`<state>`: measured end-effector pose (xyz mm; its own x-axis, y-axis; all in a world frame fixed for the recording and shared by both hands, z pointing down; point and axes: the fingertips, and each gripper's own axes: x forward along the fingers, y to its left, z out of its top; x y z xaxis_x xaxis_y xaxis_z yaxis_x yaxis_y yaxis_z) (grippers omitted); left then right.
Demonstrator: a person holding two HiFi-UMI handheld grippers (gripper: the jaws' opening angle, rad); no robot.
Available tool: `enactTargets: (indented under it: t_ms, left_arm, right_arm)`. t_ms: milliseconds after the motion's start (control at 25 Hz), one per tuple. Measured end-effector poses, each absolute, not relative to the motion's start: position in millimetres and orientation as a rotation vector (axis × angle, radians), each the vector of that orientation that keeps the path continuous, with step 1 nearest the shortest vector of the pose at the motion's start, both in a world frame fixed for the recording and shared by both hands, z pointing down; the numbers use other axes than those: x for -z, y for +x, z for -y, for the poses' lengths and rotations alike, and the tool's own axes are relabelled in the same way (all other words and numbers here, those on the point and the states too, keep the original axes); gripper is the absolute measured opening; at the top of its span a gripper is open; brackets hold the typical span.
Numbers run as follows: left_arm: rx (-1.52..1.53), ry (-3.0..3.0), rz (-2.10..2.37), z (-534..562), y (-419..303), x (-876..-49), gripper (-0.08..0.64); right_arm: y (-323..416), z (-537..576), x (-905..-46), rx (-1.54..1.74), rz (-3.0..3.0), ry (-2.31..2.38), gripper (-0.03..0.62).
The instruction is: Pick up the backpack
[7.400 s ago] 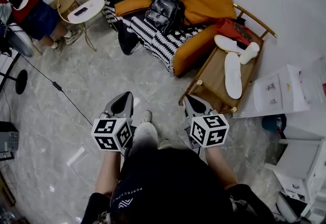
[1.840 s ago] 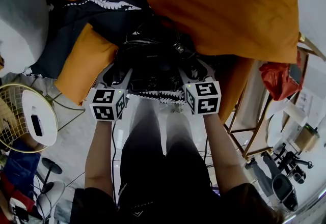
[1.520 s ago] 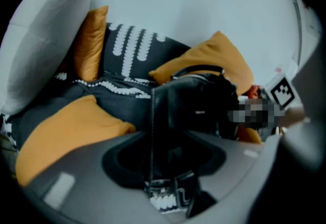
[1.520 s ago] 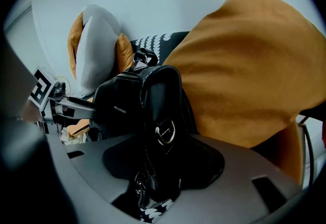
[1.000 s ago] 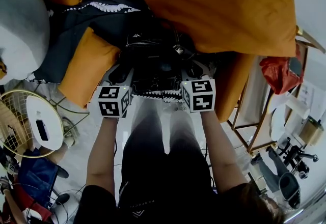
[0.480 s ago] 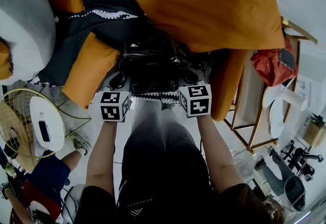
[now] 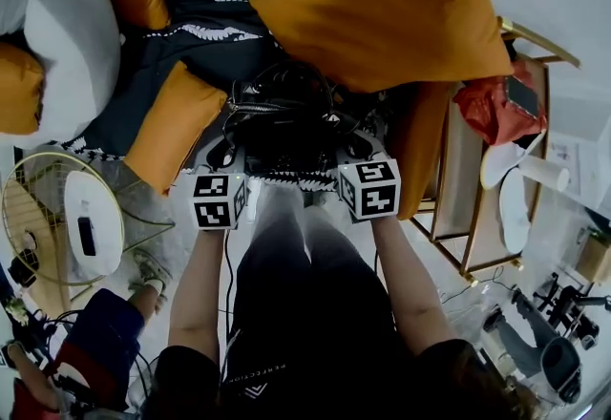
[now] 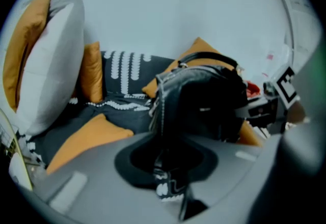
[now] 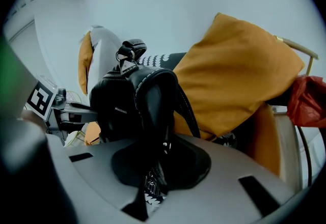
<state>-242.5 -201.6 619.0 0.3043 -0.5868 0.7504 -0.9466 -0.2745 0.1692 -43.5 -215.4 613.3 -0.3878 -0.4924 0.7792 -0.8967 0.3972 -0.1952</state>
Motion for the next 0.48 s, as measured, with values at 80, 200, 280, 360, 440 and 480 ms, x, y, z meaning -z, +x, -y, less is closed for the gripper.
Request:
enactTargets:
  t_ms: [80, 200, 280, 360, 440, 480]
  left_arm:
    - [-0.746, 1.971, 1.363, 198.3, -239.4, -607.2, 0.080]
    - [-0.725, 1.982, 1.387, 195.3, -234.6, -587.8, 0.080]
    - [-0.713, 1.993, 1.405, 194.9, -232.8, -574.3, 0.078]
    - [-0.705, 2.006, 1.414, 195.4, -230.2, -561.3, 0.078]
    - [-0.700, 2.022, 1.412, 195.5, -226.5, -549.5, 0.078]
    - [-0.699, 2.030, 1.409, 195.2, -225.0, -544.1, 0.078]
  right_arm:
    - [-40.4, 214.3, -600.7, -0.817, 2.038, 1.189, 0.041]
    - [-35.6, 212.4, -581.7, -0.801, 2.056, 1.194, 0.041]
    - [-33.6, 211.3, -569.2, -0.795, 2.069, 1.201, 0.041]
    - [-30.7, 210.6, -556.9, -0.793, 2.080, 1.211, 0.040]
    - [-27.0, 209.3, -545.2, -0.791, 2.087, 1.221, 0.040]
    - [-25.3, 208.4, -539.6, -0.789, 2.090, 1.224, 0.040]
